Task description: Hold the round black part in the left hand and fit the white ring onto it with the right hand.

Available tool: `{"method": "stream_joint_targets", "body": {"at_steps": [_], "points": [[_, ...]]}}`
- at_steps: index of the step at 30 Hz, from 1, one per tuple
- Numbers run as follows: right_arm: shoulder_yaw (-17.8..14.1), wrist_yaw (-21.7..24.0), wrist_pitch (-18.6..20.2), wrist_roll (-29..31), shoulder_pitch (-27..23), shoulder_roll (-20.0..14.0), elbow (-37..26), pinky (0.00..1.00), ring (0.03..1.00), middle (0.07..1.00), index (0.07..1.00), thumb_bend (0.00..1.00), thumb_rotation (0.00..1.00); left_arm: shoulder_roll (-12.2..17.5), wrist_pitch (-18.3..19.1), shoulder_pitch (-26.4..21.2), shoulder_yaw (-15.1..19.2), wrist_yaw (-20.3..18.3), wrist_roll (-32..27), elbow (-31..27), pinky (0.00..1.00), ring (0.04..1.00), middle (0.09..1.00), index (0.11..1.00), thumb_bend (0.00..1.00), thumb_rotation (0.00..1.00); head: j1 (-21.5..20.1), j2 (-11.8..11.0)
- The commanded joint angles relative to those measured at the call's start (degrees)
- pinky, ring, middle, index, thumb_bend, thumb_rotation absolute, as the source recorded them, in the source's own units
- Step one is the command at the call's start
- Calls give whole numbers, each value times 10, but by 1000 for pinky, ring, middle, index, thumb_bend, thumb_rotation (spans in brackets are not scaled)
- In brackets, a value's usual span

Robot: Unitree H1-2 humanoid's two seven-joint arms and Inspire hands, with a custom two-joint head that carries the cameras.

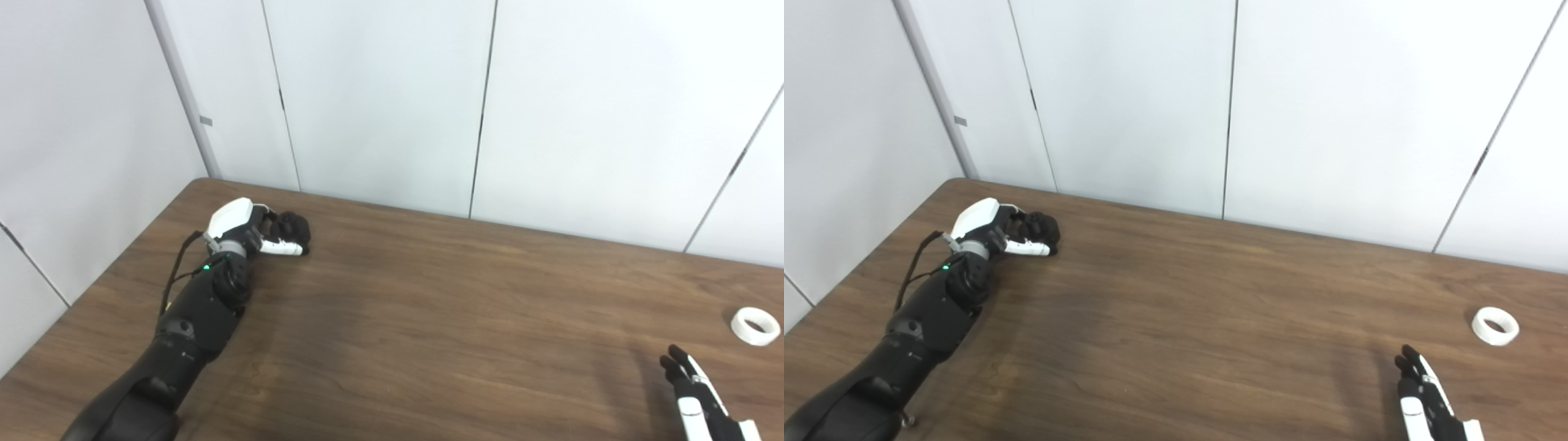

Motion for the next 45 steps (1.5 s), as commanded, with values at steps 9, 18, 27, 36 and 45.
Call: {"method": "stream_joint_targets", "body": {"at_steps": [9, 18, 27, 36, 45], "points": [[0, -6, -25, 0, 9, -2, -13, 1000, 927, 898, 912, 260, 1000, 2, -35, -21, 24, 46, -13, 2, 1000, 904, 810, 488, 528, 62, 1, 0], [-3, -3, -20, 13, 8, -2, -14, 1000, 955, 909, 923, 274, 1000, 5, -34, -14, 22, 48, -6, -14, 1000, 900, 786, 486, 522, 51, 3, 1], [-1, -6, -17, 8, 7, -1, -14, 1000, 954, 906, 919, 291, 1000, 7, -40, -6, 29, 42, -15, -32, 991, 894, 773, 485, 522, 50, -1, 5], [-2, -2, -22, 18, 5, -2, -9, 1000, 958, 908, 917, 291, 1000, 4, -19, 27, 32, 16, -15, -125, 992, 901, 776, 484, 523, 51, -9, 9], [-4, 2, -25, 55, 2, 0, 1, 1000, 977, 918, 927, 317, 1000, -7, 14, 69, 24, -20, -4, -243, 945, 919, 776, 484, 524, 53, -15, 14]]}}
